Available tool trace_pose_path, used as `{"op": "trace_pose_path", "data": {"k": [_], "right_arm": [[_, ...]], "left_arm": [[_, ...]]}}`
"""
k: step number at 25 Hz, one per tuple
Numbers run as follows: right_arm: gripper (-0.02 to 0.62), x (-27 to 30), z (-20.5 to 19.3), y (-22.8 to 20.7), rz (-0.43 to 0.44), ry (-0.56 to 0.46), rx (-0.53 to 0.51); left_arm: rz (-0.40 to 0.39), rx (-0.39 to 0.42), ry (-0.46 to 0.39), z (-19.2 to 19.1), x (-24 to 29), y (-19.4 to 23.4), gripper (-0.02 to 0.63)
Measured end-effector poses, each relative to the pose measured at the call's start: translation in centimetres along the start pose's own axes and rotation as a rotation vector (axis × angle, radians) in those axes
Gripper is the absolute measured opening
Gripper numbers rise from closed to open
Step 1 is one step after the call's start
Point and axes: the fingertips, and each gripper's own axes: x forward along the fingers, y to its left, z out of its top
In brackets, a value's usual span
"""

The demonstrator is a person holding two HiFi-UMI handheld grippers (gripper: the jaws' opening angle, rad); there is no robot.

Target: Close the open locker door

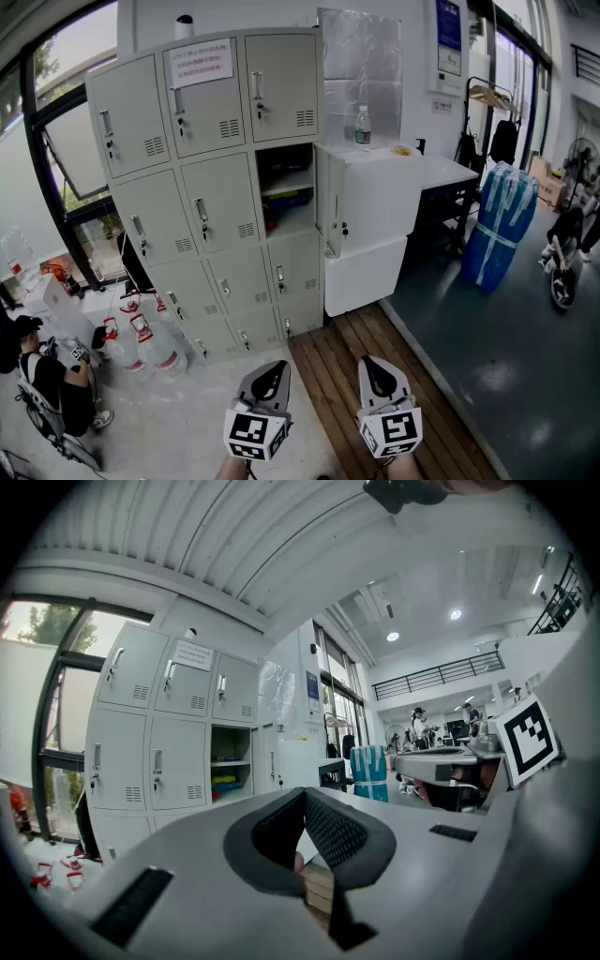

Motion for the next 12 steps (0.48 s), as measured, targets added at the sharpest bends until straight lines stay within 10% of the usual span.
{"op": "trace_pose_path", "data": {"k": [12], "right_arm": [[0.015,0.03,-0.2,-0.34,0.011,0.001,0.02]], "left_arm": [[0.013,0.008,-0.003,0.19,-0.2,-0.38,0.021]]}}
